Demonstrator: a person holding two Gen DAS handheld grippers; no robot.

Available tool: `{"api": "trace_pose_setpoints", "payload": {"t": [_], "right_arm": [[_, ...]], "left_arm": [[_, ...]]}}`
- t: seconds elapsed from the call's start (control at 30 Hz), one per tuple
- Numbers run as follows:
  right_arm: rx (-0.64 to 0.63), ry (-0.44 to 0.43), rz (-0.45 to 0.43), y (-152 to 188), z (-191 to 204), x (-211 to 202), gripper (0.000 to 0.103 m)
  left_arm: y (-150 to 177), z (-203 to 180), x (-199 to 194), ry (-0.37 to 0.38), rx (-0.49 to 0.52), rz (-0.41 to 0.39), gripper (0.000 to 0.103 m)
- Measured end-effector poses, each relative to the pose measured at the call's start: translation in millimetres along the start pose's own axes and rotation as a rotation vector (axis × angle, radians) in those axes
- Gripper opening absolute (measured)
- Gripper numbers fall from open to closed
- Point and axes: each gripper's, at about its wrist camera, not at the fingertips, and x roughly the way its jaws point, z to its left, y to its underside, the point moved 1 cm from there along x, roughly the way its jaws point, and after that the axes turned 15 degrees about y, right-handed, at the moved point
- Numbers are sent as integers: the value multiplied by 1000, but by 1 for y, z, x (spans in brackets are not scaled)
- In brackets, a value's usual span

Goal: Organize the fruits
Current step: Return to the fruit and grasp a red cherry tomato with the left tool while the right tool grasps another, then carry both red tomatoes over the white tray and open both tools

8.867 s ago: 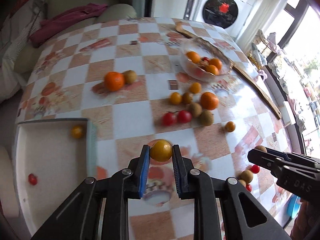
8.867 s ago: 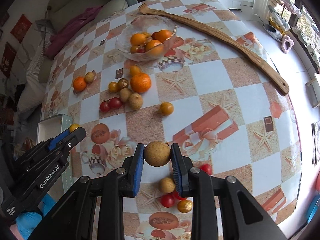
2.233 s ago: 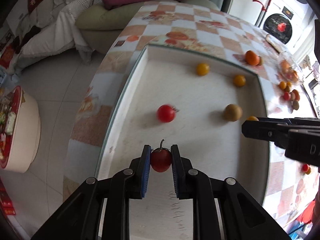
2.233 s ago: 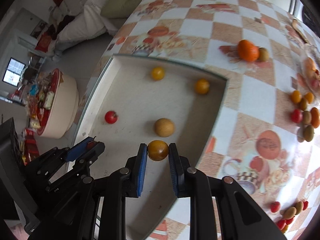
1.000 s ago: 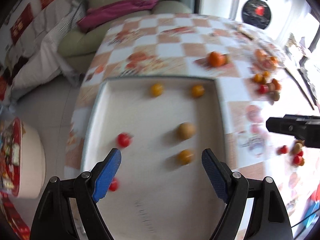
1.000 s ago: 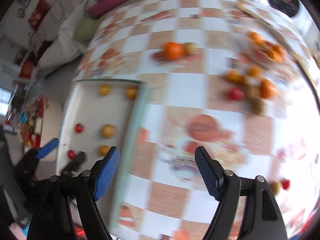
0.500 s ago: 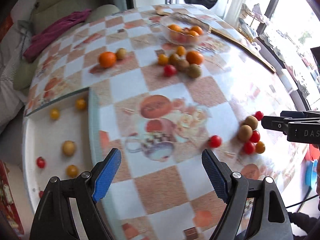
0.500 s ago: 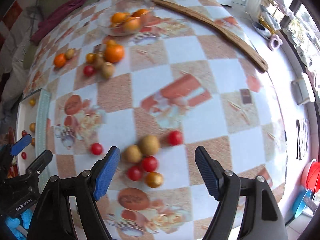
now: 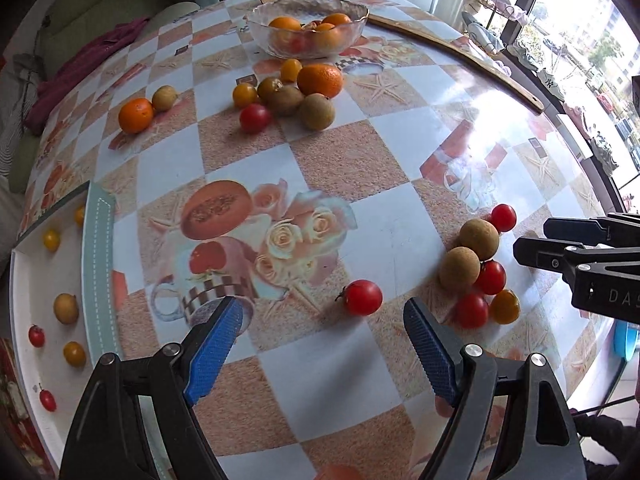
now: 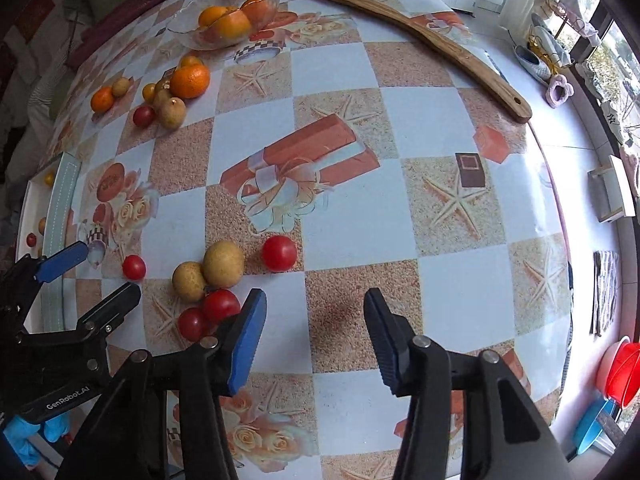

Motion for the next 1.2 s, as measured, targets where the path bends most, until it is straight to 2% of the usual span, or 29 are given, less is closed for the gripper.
{"api": "trace_pose_setpoints", "payload": {"t": [0.27,0.33,0.4,0.6,0.67,0.7,0.73,0.93,1.2], "right_arm": [[-44,-23,-29,-8,11,6,52],[-49,-20,-38,-10,13,7,47],[-51,-18,-45,-12,14,7,39],[-50,-14,-49,-21,24,10,31],[-49,-13,-45,-21,24,10,26],[-46,-13,-44,-21,23,10,21],[-41,-14,-41,-22,23,10,21],[17,-41,-31,-21,16,7,21],[67,-69,-37,-20,8,-9,21]], "left_arm": [[-2,-1,16,-11,-21,14,84],[-4,-2,17,-11,-24,12,84],[-6,-4,17,-9,-24,10,79],[-9,-16,16,2,5,12,59],[-10,-16,14,11,9,6,39],[-10,-16,13,14,13,5,33],[-11,-16,12,24,15,8,25],[-13,3,1,125,-68,-2,25],[-11,17,-16,150,-118,-18,25]]}}
